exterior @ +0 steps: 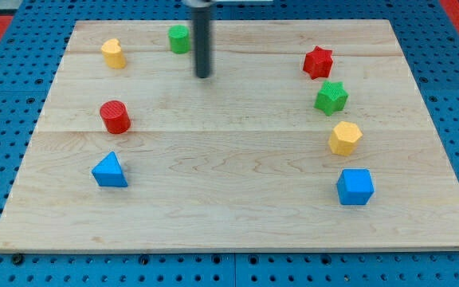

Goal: Push the green circle to the top center

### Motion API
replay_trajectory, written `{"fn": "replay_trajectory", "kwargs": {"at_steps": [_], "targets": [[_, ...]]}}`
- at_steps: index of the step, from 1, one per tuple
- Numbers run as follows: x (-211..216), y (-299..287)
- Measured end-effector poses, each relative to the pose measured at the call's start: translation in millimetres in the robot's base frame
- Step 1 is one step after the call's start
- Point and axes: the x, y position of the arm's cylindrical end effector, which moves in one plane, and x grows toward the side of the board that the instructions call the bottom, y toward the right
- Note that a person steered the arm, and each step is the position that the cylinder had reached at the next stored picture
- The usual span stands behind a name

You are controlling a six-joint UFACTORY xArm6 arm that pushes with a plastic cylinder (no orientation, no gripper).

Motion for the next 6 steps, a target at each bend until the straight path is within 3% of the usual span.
{"fn": "replay_trajectory", "kwargs": {"at_steps": [1, 2, 3, 4, 5, 6], "targets": [[-55.5, -31.3], [-85.0, -32.3], [-111.5, 13.2], [-113.0, 78.4], [-105.7, 30.3], [-58.5, 32.5]]}}
